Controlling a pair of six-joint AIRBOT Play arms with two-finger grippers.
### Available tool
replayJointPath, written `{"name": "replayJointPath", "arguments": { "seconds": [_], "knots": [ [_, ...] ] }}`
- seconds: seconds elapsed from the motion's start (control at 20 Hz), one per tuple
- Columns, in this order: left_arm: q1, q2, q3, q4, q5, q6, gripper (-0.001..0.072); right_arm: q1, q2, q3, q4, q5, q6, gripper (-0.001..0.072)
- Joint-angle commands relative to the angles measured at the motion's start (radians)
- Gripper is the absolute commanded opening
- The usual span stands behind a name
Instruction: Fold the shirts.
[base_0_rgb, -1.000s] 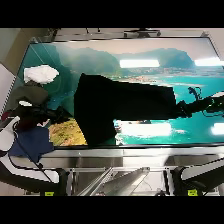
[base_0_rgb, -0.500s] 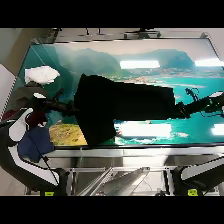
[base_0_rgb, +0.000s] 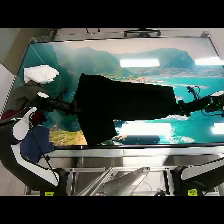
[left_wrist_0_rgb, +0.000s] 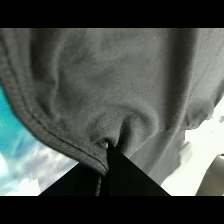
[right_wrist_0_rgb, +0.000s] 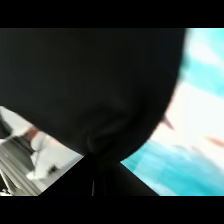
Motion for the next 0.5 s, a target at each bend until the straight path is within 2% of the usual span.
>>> {"name": "replayJointPath", "arguments": {
  "seconds": [0.0, 0.1, 0.25, 0.35, 0.45],
  "knots": [
    [0.009, 0.114, 0.003, -0.241, -0.138, 0.097, 0.0027, -0.005, 0.108, 0.029, 0.172, 0.068, -0.044, 0.0025],
    [0.01, 0.275, 0.004, -0.467, -0.223, 0.197, 0.0026, -0.021, 0.25, 0.075, 0.337, 0.114, -0.069, 0.0025],
    [0.066, 0.584, 0.079, -0.798, -0.239, 0.312, 0.0028, -0.078, 0.524, 0.164, 0.657, 0.099, -0.115, 0.0026],
    [0.145, 0.746, 0.204, -0.893, -0.202, 0.345, 0.0031, -0.127, 0.709, 0.217, 0.777, -0.019, -0.15, 0.0026],
    [0.261, 0.868, 0.349, -0.895, -0.131, 0.321, 0.0034, -0.169, 0.886, 0.236, 0.795, -0.205, -0.161, 0.0026]
  ]
}}
